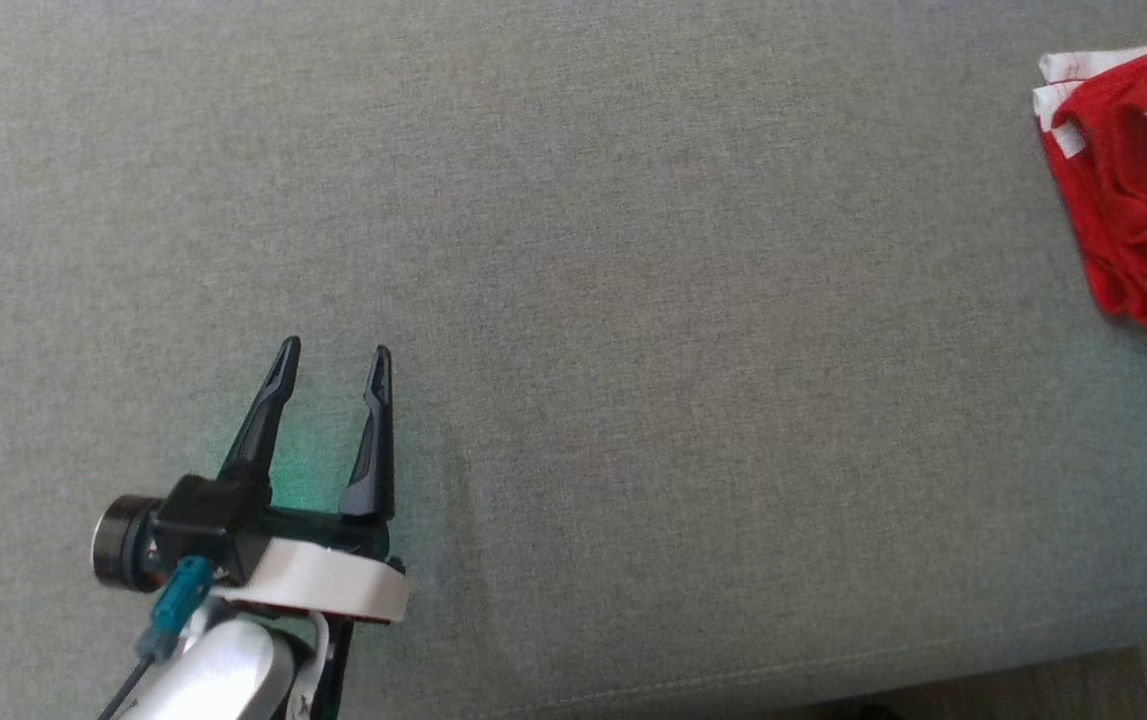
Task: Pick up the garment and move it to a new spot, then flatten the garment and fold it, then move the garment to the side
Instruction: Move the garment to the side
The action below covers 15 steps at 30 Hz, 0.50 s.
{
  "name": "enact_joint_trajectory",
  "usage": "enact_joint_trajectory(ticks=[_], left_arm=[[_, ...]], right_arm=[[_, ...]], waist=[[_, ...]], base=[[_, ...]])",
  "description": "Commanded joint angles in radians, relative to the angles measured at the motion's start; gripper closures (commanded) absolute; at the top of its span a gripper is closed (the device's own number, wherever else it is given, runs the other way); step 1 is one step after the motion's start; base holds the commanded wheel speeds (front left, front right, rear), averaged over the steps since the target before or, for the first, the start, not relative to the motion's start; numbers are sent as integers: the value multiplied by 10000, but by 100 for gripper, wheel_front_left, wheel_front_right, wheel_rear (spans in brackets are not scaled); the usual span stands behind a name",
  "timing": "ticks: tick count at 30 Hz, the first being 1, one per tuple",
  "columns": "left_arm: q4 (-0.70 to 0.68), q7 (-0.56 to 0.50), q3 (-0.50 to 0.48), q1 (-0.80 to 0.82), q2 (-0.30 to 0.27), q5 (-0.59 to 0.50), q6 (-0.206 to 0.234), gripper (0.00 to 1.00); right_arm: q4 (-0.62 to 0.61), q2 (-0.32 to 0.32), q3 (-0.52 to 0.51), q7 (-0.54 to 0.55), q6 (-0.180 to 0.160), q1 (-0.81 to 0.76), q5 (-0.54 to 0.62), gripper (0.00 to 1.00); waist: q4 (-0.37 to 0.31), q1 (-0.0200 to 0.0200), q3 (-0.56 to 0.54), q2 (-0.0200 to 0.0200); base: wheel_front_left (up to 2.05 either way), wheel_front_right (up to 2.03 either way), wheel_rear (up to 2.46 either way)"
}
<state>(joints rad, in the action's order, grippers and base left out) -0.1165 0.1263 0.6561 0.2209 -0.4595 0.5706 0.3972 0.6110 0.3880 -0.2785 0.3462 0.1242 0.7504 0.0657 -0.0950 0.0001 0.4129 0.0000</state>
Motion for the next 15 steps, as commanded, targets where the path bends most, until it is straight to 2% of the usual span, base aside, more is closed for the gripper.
enact_joint_trajectory(ticks=[1,6,15], left_arm=[[-297,118,-357,187,-190,-61,53,0],[-123,218,-316,161,-58,41,-2,0],[552,643,-494,-115,218,503,-159,0]], right_arm=[[-368,22,21,-114,65,198,142,0],[-640,-330,211,-220,65,83,285,0],[-1627,-896,1218,-532,65,-614,-293,0]], waist=[[-14,-1,-55,0],[-32,-1,-402,0],[315,-1,-1728,0]], base=[[0,0,0],[0,0,0],[0,0,0]])
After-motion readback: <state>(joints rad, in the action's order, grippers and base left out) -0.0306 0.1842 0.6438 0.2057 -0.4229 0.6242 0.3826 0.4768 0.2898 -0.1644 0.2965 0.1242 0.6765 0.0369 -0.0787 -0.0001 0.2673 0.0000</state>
